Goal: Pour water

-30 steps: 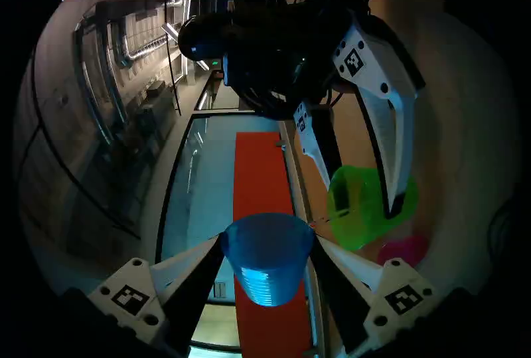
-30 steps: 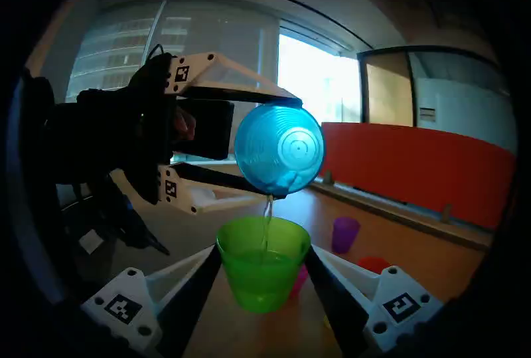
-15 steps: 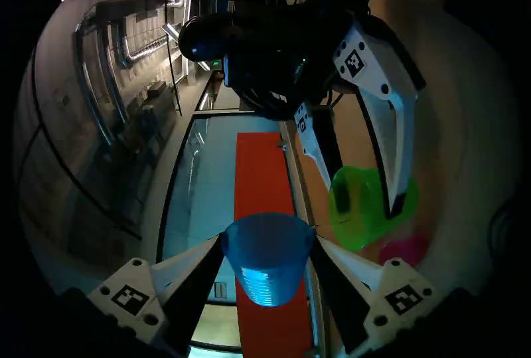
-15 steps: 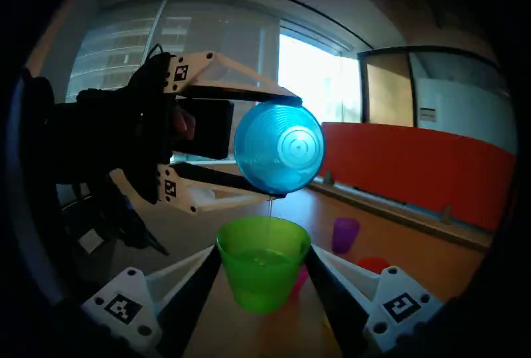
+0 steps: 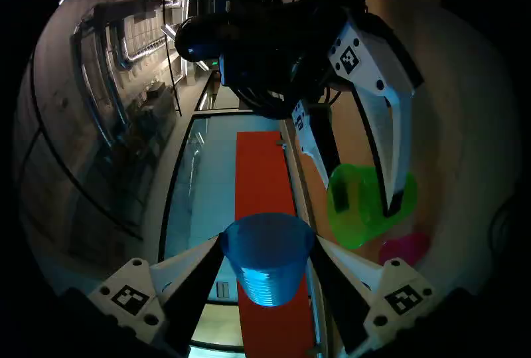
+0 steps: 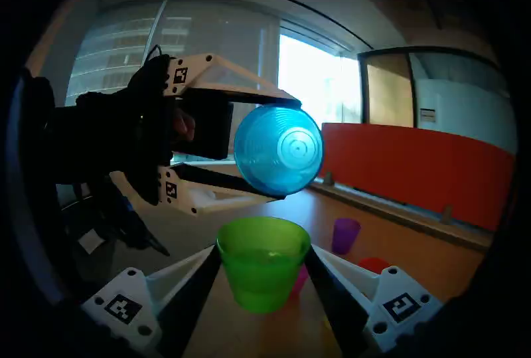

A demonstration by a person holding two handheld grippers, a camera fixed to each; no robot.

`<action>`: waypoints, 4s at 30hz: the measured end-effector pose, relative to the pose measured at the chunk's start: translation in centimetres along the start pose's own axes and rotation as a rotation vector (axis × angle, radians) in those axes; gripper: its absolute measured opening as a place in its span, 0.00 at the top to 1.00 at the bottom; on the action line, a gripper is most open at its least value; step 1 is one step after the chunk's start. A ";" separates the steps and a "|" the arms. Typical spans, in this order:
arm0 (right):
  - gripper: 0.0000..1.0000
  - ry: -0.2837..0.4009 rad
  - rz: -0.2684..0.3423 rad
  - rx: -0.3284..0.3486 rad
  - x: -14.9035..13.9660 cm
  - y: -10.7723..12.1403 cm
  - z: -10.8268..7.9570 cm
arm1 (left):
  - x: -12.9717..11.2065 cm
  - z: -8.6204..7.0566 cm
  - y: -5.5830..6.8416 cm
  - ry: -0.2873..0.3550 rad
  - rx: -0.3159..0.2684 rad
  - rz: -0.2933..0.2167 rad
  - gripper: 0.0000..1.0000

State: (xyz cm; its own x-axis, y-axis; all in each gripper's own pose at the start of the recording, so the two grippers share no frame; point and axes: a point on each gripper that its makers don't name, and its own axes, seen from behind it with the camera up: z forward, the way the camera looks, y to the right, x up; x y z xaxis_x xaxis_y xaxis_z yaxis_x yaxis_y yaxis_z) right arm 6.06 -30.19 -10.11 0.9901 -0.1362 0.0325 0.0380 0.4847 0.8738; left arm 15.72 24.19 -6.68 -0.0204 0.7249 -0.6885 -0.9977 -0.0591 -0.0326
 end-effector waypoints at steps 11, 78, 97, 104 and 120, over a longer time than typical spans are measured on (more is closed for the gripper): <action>0.09 0.003 0.001 -0.012 0.1 0.2 -0.2 | -0.5 0.0 0.7 -0.012 -0.006 -0.260 0.13; 0.09 -0.246 -0.038 0.052 -5.3 1.1 -2.6 | -3.6 -1.9 12.8 -0.192 -0.275 -1.441 0.12; 0.09 -0.382 -0.034 0.092 -9.8 2.8 -3.6 | -2.2 -1.4 18.3 -0.219 -0.423 -1.428 0.11; 0.09 -0.414 -0.021 0.097 -11.3 3.5 -4.0 | -2.1 -1.2 19.9 -0.223 -0.454 -1.422 0.11; 0.09 -0.448 -0.015 0.096 -13.1 4.6 -4.1 | -1.6 -0.9 22.0 -0.220 -0.487 -1.429 0.11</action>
State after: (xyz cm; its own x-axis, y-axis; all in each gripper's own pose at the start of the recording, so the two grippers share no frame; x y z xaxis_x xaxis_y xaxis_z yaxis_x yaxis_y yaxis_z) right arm -6.20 -22.67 -8.50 0.8329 -0.5131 0.2074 0.0184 0.4003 0.9162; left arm -6.17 21.06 -6.94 0.8592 0.4507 0.2422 -0.0724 0.5757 -0.8145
